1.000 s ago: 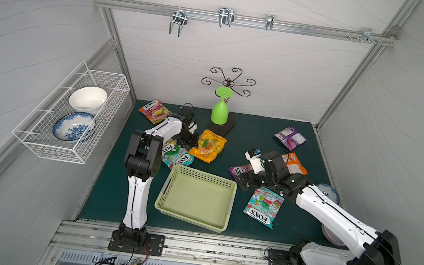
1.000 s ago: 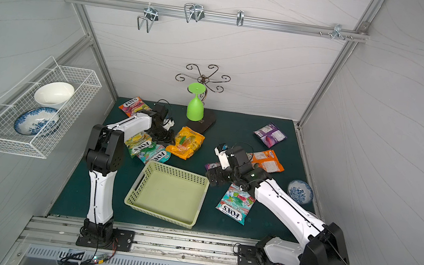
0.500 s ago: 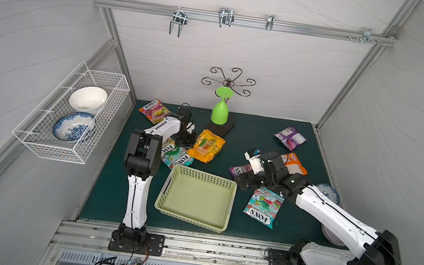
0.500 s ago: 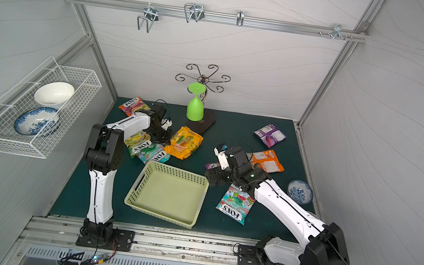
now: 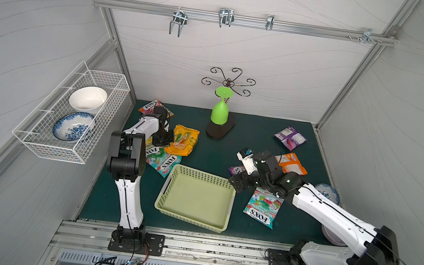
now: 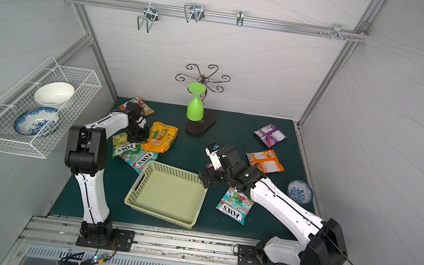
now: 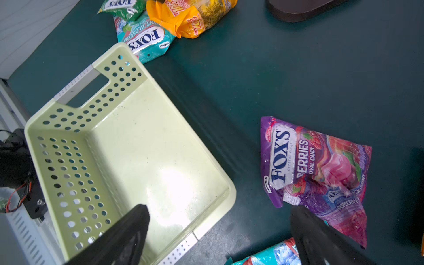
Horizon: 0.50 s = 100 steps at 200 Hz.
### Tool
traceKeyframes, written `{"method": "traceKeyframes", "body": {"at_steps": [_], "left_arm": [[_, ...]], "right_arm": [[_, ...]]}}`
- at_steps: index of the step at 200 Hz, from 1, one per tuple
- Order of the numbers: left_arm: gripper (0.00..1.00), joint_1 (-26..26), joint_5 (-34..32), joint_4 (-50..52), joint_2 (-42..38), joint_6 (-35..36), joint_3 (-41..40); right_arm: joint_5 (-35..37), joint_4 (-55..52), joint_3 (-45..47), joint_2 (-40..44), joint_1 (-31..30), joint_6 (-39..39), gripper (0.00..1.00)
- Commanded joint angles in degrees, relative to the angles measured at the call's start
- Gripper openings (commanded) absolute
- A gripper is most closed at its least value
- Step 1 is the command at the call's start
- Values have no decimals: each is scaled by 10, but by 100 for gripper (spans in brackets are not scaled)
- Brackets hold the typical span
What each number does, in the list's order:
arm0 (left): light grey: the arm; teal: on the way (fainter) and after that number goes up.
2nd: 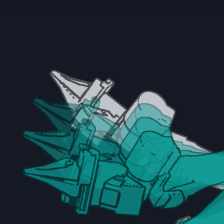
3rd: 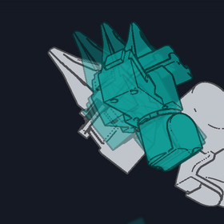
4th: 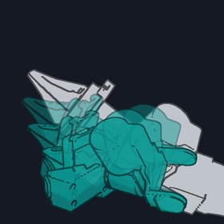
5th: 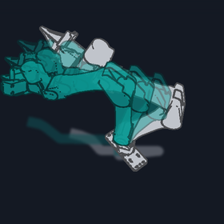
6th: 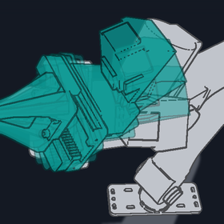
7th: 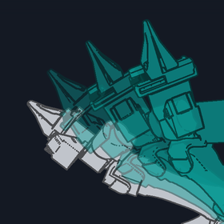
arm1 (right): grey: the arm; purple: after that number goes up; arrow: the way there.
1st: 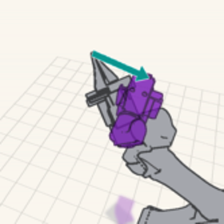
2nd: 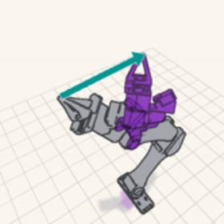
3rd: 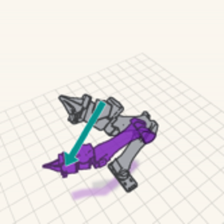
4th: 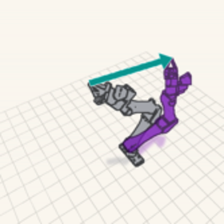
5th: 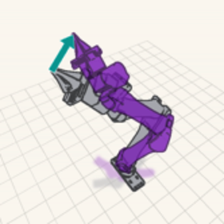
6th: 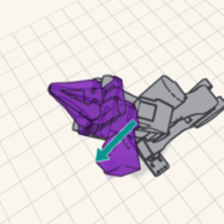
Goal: Put the candies in the basket
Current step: Move the candy to the center of the board.
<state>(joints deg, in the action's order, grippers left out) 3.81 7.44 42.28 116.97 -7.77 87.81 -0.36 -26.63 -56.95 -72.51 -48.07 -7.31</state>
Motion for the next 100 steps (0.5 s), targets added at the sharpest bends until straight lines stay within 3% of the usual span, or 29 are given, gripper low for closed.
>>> {"method": "traceKeyframes", "body": {"at_steps": [1, 11, 27, 47, 62, 100], "left_arm": [[0, 8, -56, 4, -39, 16, -17], [0, 8, -52, 2, -57, 15, -26], [12, 8, -24, -3, -88, 12, -41], [38, 8, -11, -11, -140, 4, -65], [50, 8, -4, -14, -179, 2, -78], [60, 8, 21, -25, -265, 0, -128]], "right_arm": [[8, -20, -34, -25, -17, 15, 99], [4, -17, -43, -35, -24, 17, 99], [-1, -16, -59, -58, -36, 29, 99], [0, -44, -102, -97, -48, 44, 99], [0, -56, -128, -123, -53, 51, 99], [0, -84, -192, -193, -65, 77, 98]]}}
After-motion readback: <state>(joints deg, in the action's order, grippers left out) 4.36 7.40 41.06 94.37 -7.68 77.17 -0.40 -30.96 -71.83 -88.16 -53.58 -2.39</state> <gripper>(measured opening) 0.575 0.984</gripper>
